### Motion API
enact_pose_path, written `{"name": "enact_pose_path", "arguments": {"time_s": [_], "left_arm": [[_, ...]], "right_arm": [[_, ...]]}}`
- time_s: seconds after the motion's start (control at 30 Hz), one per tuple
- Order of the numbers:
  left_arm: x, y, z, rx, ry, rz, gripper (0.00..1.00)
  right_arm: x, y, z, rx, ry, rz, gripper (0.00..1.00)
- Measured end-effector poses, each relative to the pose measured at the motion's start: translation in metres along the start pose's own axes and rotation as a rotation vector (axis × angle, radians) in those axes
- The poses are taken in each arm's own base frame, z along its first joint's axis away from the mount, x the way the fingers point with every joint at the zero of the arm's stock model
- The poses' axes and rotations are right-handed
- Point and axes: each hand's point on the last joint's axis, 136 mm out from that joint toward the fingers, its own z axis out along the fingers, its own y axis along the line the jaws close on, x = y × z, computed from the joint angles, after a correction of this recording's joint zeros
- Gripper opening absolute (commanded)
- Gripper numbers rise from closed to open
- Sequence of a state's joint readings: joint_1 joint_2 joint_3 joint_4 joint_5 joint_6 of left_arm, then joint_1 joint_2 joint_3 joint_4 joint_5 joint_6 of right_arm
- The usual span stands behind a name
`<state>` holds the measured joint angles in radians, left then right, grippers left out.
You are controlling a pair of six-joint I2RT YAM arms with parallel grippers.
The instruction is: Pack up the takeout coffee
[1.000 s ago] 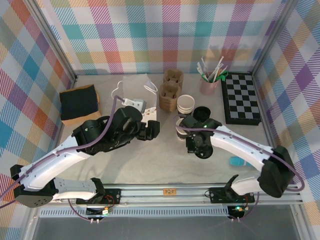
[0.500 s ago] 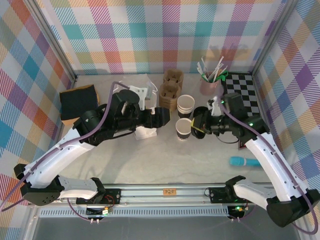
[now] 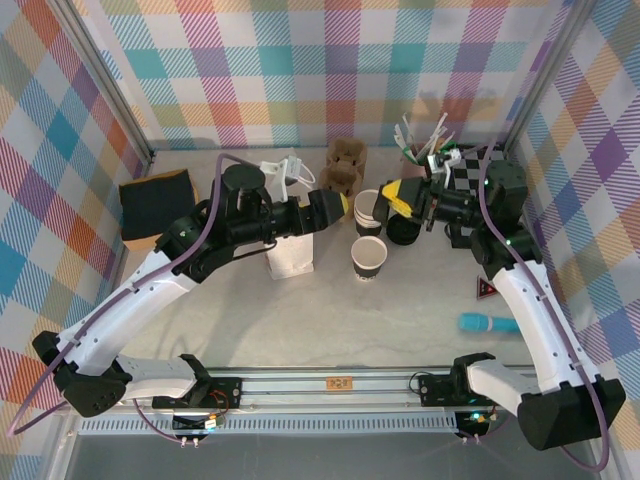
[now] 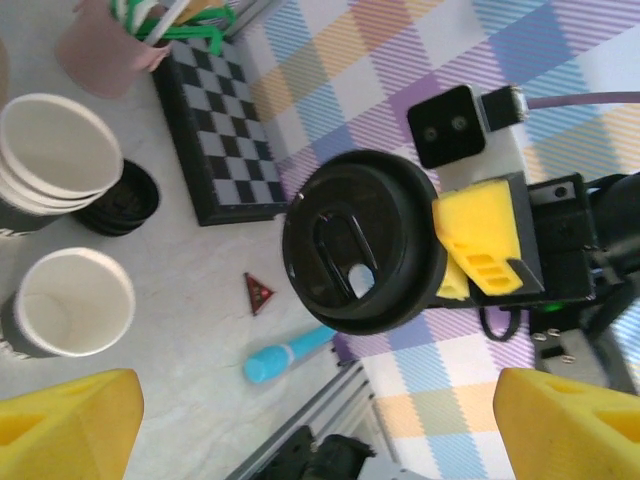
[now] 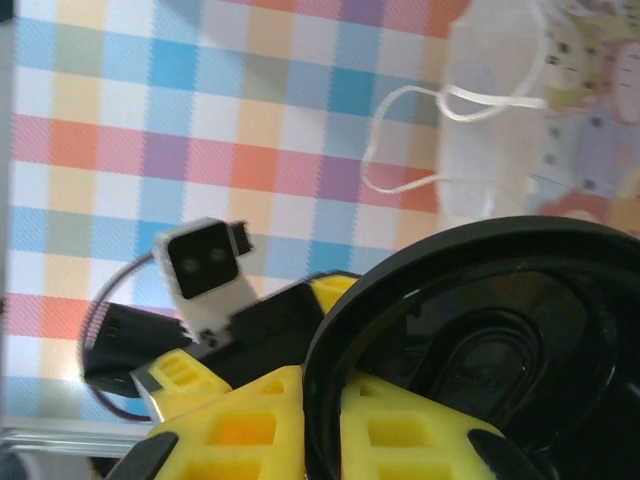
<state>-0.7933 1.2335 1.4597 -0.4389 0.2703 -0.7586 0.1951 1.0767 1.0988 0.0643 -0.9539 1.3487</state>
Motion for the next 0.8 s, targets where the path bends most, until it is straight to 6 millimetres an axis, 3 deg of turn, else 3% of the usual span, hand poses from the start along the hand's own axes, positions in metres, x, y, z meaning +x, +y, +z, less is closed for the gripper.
{"name": "enact_pose_path", "arguments": {"time_s": [0.2,0.43,0.67,0.8], "left_arm": [[-0.016,-0.031,0.005,0.156,-0.038,-0.040,0.90],[-0.029,-0.035,0.024,0.226,-0.049,-0.094,0.90],[-0.049,-0.041,0.031,0.314,-0.100,-0.158,0.88],[-0.057,-0.043,0.044,0.355,-0.109,-0.204,0.86]], "right_arm": [[-0.021,0.033,0.007,-0.143,-0.015,0.025,0.14],[-0.044,0.076,0.008,-0.304,-0.054,0.040,0.14],[-0.042,0.128,-0.003,-0.426,-0.051,-0.024,0.14],[-0.039,0.140,-0.008,-0.467,-0.052,-0.035,0.15]]}}
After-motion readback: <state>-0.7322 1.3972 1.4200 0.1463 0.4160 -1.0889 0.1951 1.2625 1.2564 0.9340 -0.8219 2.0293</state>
